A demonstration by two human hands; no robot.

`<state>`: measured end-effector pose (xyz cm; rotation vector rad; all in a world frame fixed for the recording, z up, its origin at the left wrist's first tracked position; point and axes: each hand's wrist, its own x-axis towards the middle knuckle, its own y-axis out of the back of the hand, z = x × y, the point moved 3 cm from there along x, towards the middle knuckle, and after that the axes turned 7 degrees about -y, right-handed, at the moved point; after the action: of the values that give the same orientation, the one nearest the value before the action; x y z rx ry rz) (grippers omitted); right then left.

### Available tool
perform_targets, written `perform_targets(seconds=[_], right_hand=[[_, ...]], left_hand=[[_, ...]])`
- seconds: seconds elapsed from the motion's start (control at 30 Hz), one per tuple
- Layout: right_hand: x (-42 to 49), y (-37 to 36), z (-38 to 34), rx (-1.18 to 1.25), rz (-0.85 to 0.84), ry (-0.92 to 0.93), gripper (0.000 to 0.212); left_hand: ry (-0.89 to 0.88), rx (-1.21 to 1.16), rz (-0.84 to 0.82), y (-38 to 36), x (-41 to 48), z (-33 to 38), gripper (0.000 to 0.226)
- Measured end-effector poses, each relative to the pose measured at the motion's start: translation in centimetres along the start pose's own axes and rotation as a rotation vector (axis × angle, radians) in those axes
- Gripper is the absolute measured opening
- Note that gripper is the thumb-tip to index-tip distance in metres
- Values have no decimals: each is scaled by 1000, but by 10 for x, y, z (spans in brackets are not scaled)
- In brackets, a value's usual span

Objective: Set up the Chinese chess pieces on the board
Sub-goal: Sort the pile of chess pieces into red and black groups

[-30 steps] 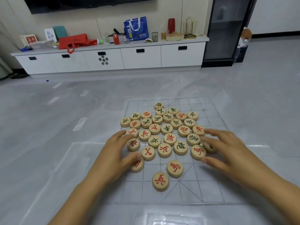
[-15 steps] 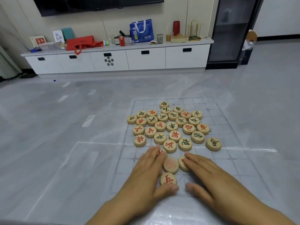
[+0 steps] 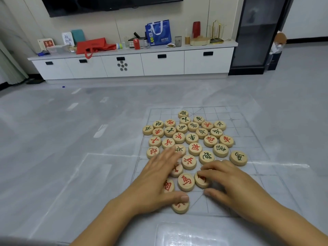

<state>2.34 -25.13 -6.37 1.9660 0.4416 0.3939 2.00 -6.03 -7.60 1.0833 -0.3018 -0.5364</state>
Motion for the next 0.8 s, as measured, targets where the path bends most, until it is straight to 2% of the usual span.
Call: perform_targets(seconds=[0.1,0.17,0.23,0.33,0.43,0.53,0.6,0.67,0.8], right_hand=[[-3,-2,-12,48,-39,29,37],[-4,-8,-20,120,-84,43,54],[-2,-10,-20,167,-62,8,70],[10,-8,-13,72,7,-36,78],[18,-17,-12,-54,-32,-40,77],[15,-23,-24,-118,-23,-10,93],[12,-20,-33,-109,95,79,77],[16,-16,-28,-38,69,24,67],[27,-11,-5,-238,166,-98,47]], left_hand=[[56,1,-11,10,-13,-16,90],[70,12,-20,11,-19,-22,88],[72,34,-23,10,-21,-25,88],[124,32,48,13,-22,-34,95],[218,4,148,18,-18,-47,114],[261,-7,118,20,-15,-48,121],[242,-13,120,22,-15,-41,120],[193,-38,154,24,-16,-32,112],[113,-88,269,28,-12,-26,90]])
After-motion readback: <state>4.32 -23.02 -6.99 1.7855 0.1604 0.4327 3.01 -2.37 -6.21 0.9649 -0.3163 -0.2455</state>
